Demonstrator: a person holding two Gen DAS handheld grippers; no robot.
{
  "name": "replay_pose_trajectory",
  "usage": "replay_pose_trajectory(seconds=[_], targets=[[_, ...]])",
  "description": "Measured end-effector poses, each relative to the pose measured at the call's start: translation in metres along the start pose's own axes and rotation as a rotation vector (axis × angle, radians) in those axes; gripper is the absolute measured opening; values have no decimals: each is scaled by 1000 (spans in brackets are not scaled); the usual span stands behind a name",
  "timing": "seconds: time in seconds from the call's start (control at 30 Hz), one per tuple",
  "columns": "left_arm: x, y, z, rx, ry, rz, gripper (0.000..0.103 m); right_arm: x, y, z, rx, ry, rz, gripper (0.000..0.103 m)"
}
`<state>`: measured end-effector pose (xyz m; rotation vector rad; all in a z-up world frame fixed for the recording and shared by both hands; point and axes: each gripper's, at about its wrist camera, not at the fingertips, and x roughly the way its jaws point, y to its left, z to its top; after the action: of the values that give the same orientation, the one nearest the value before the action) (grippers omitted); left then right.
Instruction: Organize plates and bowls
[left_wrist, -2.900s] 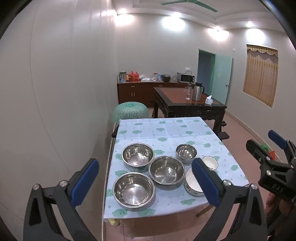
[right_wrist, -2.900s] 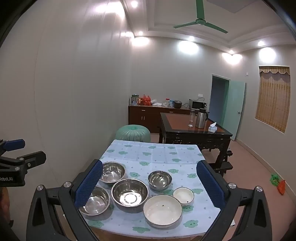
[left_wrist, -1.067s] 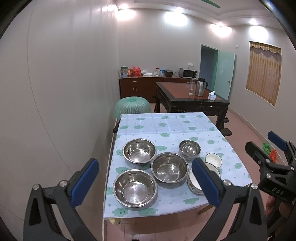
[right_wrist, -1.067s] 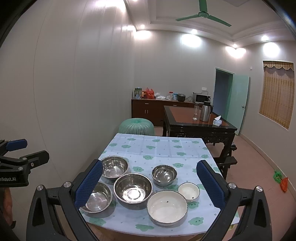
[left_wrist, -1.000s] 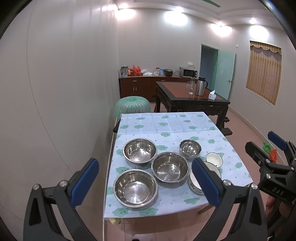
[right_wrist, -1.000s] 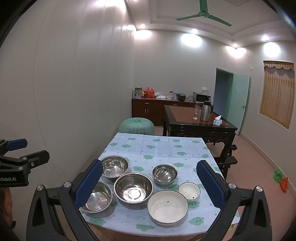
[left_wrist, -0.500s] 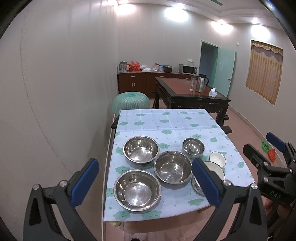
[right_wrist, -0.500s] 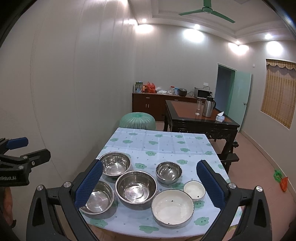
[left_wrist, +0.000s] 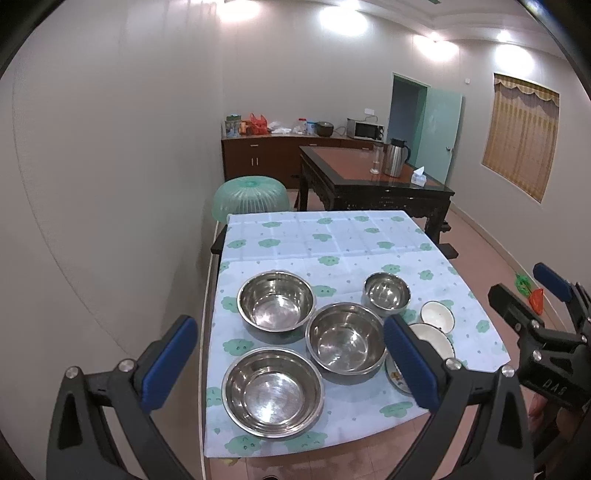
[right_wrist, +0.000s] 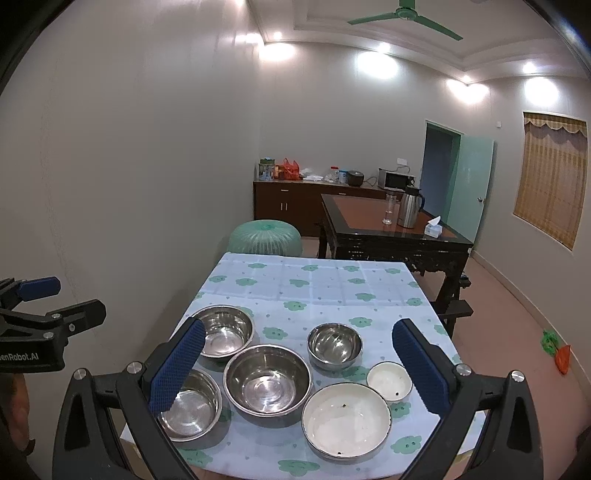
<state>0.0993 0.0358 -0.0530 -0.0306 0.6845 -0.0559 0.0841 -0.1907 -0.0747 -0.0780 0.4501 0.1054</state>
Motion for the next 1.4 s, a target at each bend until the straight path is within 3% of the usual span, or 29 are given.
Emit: replay_pose_trajectory(seconds=[0.57,1.0,1.4], targets=[[93,71,-1,-23,136,-54,102,71,48,0,33,134,-30,102],[152,107,-21,-66,250,37,102,151,67,-7,47,239,26,102],[223,120,-16,-172,369,140,102,286,71,-16,-18,447,154,102]])
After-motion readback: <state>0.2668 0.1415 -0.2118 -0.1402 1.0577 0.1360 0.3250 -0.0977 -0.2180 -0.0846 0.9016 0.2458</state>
